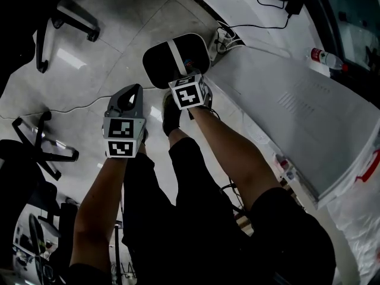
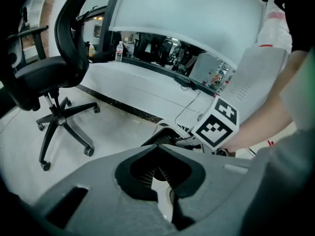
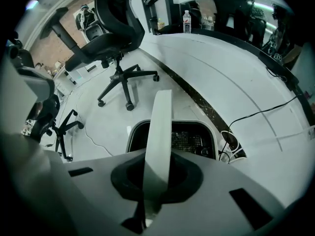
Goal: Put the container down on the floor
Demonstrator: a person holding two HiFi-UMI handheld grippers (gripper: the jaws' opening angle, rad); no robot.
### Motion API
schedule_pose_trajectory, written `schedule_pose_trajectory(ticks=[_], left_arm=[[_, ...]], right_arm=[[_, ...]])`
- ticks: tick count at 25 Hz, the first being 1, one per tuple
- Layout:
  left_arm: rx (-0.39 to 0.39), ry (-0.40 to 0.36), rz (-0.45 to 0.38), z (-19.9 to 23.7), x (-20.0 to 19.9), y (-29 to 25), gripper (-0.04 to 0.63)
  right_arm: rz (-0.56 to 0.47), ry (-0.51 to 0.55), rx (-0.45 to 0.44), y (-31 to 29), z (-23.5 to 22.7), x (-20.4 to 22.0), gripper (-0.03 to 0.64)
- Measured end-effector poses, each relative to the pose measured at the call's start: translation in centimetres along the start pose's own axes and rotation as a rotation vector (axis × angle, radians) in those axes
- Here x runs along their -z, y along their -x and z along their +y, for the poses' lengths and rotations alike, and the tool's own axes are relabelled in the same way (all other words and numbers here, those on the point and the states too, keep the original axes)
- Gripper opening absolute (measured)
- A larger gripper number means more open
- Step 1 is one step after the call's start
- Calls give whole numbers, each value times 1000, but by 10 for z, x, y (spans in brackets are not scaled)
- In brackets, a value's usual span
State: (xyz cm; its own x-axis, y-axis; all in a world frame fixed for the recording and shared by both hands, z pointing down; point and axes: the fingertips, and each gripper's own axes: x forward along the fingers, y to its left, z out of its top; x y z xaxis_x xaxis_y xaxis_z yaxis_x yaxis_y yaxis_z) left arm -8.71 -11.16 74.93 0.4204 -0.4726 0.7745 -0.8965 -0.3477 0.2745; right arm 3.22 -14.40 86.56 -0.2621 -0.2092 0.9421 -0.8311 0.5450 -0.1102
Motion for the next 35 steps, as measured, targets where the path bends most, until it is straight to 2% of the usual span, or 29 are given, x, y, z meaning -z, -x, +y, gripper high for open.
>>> schedule_pose_trajectory(ticks=[3,7,8,11,16,21,26,30,35], left_arm=[[33,-3,13,-9,7,1,8],[32,2,32,-13,14,4,8],[40,-2,33,-16,13,5,8],[57,-17,31,-22,9,9,6],[66,-41,28,-27,0,14,8],[79,-77,43,-32,-5,20,8],[77,-90,30,-37,-21,38,6],[92,-123,8,-46,-41,60,8],[87,-150,-15,-54,-63,93,6]], right_arm=[[-3,-6,11,3,-4,2,8],[-7,9,19,8,-4,3,14],[-7,6,23,11,-5,4,21],[-4,-6,12,16,-5,6,107],[0,8,3,25,-3,8,111],[3,26,27,36,-3,7,156],[-25,-6,44,65,-9,-2,164],[-52,13,76,97,-12,-11,164],[-95,-41,81,141,-8,-25,163]])
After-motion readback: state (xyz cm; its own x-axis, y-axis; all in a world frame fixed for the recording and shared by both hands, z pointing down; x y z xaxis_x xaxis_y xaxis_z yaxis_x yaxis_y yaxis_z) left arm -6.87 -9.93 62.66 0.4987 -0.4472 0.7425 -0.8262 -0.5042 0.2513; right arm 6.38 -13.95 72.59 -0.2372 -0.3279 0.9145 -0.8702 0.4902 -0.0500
